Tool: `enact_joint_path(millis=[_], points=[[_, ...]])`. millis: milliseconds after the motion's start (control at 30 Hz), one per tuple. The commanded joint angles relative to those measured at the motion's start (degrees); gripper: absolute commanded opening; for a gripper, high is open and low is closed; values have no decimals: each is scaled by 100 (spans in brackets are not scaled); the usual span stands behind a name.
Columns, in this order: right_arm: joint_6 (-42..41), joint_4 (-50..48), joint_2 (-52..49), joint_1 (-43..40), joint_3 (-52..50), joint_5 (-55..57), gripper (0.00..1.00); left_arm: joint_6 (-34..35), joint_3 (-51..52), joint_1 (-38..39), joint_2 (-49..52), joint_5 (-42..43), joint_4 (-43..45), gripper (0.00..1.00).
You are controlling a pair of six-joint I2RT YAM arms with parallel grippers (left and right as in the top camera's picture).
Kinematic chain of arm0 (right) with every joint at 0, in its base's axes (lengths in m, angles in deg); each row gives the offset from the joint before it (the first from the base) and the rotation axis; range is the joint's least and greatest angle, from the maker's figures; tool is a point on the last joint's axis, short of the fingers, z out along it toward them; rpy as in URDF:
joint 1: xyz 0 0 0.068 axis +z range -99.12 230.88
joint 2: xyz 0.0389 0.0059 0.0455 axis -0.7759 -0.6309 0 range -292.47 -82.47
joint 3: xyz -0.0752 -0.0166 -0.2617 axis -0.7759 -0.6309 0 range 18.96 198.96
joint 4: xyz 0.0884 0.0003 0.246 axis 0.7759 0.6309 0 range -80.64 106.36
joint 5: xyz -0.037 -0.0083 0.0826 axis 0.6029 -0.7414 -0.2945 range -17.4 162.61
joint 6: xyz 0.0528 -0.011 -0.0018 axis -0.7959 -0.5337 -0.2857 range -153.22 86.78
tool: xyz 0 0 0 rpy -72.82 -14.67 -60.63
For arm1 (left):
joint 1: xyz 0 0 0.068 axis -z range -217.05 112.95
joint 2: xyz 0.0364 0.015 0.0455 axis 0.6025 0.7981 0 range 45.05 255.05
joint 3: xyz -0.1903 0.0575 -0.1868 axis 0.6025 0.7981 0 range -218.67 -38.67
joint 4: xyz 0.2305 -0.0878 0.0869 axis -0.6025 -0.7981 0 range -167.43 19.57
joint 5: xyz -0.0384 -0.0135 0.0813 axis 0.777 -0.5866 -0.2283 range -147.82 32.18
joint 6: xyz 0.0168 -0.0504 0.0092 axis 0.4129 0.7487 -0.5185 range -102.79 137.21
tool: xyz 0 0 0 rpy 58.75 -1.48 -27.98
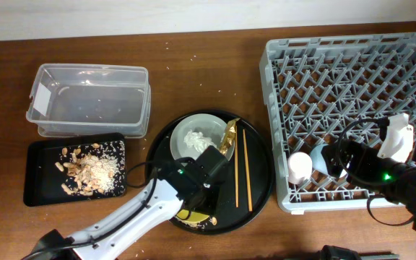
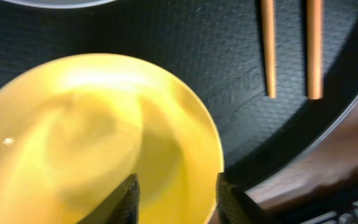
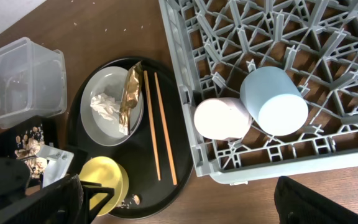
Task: Sort waste into correct bins and load items into the dishwasher rack
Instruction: 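Set the empty yellow bowl back on the round tray, then pick the white tissue off the plate with the left gripper into the clear bin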
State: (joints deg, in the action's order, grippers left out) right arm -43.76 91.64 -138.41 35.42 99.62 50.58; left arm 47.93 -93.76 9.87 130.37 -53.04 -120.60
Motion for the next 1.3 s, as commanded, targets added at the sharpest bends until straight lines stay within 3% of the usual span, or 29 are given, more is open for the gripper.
enact_joint_path(millis=[0,67,133,233,333,500,533,667,767,833,867,1033,1100,1200,1267], points=[[-24,-17,7,-26,24,-26,99,-162,-629,31,28,-837,-369,63],[-26,-20,7,-26,24,-24,99,-592,-1204,-61,28,-1303,-555,79],[-26,-20,7,-26,24,-26,99,-1056,-1661,-352,37,-1475,-417,84],[-26,-17,-11,-26,24,-26,99,-1438,-1849,-1034,291,-1456,243,84],[-26,-17,-9,-26,24,-26,99,-1676,-1849,-1545,1016,-879,813,84],[-26,-17,-9,-26,24,-26,99,-1851,-1849,-1661,2240,-492,1600,81],[-26,-17,-11,-26,24,-26,99,-1873,-1849,-1661,2371,-459,1685,77],[-26,-17,-11,-26,24,-26,99,-1884,-1847,-1661,2601,-603,1665,43],[-26,-20,-11,-26,24,-24,99,-1886,-1847,-1655,2730,-603,1530,29],[-24,-17,-11,-26,24,-24,99,-1884,-1847,-1657,2815,-601,1360,5],[-24,-20,-11,-26,24,-20,99,-1884,-1860,-1661,2802,-601,1270,0],[-26,-15,-9,-26,24,2,99,-1888,-3042,-1880,2426,-627,7,0],[-26,-15,-9,-26,24,2,99,-1891,-4129,-2286,2144,-651,-656,0],[-26,-15,-9,-26,24,2,99,-1998,-4636,-2597,2070,-772,-905,0],[-26,-15,-9,-26,24,2,99,-1996,-4780,-2905,2050,-1305,-946,0]])
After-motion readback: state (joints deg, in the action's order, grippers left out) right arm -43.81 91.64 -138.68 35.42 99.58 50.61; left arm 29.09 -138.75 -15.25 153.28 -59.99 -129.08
